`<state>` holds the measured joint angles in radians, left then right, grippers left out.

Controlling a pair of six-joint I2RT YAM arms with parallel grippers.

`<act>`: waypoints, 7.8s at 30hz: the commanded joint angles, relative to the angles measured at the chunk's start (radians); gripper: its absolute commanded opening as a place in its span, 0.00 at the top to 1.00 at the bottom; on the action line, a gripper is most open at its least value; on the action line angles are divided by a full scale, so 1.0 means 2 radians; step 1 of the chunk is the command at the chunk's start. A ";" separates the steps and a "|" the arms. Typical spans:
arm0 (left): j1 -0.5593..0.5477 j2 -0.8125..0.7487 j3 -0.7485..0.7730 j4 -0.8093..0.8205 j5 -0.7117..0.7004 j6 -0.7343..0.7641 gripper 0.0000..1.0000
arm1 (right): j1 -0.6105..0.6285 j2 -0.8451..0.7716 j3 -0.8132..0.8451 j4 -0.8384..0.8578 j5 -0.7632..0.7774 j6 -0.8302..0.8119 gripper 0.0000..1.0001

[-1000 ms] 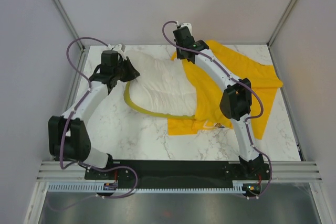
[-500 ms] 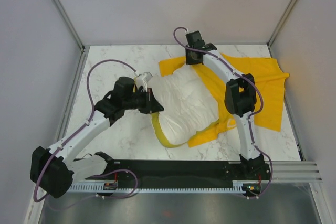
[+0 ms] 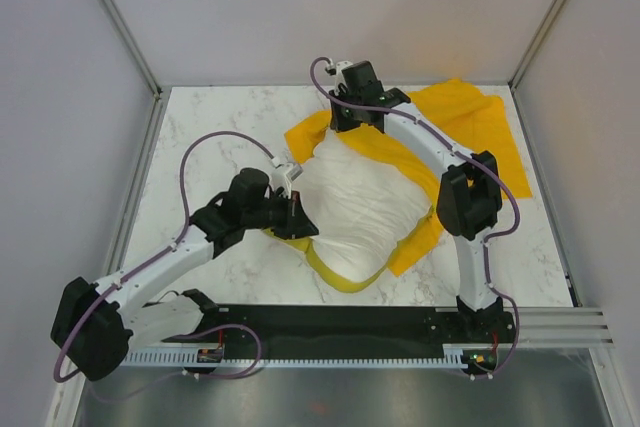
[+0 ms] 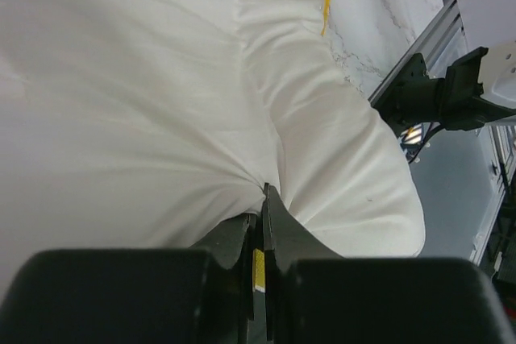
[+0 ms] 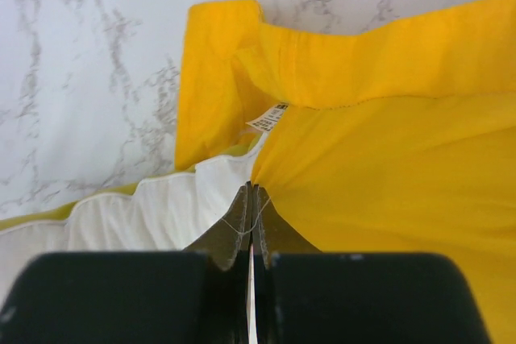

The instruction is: Put the pillow into the pillowcase

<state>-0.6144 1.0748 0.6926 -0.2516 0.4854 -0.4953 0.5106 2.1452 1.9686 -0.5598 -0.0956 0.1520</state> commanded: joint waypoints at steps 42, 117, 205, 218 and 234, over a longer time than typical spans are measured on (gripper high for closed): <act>-0.167 -0.114 -0.061 0.077 -0.296 -0.065 0.09 | 0.093 -0.097 -0.221 0.036 0.177 0.167 0.02; -0.056 -0.051 -0.239 0.344 -0.269 -0.160 0.98 | 0.013 -0.213 -0.285 0.097 0.122 0.186 1.00; 0.153 -0.109 0.126 -0.152 -0.220 -0.081 0.98 | 0.286 -0.346 -0.308 0.096 0.045 0.041 0.42; 0.358 -0.071 0.022 -0.035 -0.135 -0.108 0.98 | 0.110 -0.294 -0.272 0.051 0.121 0.060 0.36; 0.371 0.103 0.112 0.019 -0.085 -0.112 0.98 | 0.157 -0.397 -0.254 0.082 -0.197 0.007 0.26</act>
<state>0.1177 1.2877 0.8959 -0.3050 0.2951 -0.7029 0.8562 1.3636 1.3788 -0.3790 -0.5079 0.1776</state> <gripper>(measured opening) 0.030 0.735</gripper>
